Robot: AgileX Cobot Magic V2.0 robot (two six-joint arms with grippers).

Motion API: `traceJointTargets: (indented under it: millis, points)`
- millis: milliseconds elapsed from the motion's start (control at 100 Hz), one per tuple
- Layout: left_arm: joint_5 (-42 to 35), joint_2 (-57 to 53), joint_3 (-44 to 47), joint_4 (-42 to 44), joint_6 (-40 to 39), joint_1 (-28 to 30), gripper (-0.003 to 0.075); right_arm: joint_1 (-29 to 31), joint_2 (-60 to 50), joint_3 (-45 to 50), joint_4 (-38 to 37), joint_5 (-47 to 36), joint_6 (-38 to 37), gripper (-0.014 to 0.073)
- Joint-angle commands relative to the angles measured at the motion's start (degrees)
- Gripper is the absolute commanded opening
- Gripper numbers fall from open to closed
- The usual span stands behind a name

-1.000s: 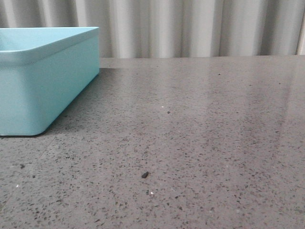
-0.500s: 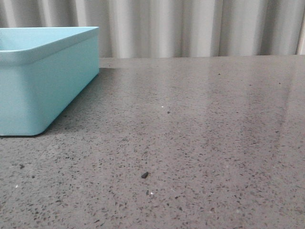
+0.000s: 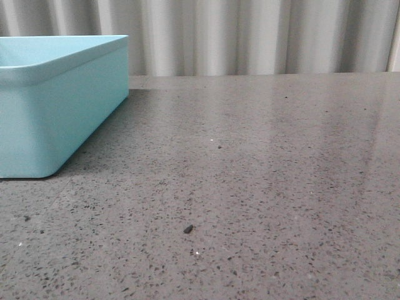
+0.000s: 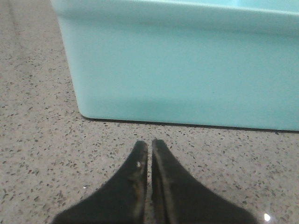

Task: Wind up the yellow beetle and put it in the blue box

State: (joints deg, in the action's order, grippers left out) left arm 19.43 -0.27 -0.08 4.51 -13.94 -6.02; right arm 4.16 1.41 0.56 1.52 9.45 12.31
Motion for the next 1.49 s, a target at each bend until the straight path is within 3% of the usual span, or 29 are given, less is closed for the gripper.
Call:
traceJointTargets:
  millis: [0,870,1480]
  points:
    - [-2.31,-1.75,1.48,0.21,-0.35,-0.51,-0.0021,0.67,1.14,0.31,0.13,-4.96,-0.01,-0.0043]
    - [-2.31,-1.75,1.48,0.21,-0.35,-0.51,-0.0021,0.74,0.0,1.36,0.13,7.63,-0.01,-0.0043]
    - [-2.31,-1.75,1.48,0.21,-0.35,-0.51,-0.0021,-1.45,-3.12,1.36,0.13,7.61,-0.01,-0.0043]
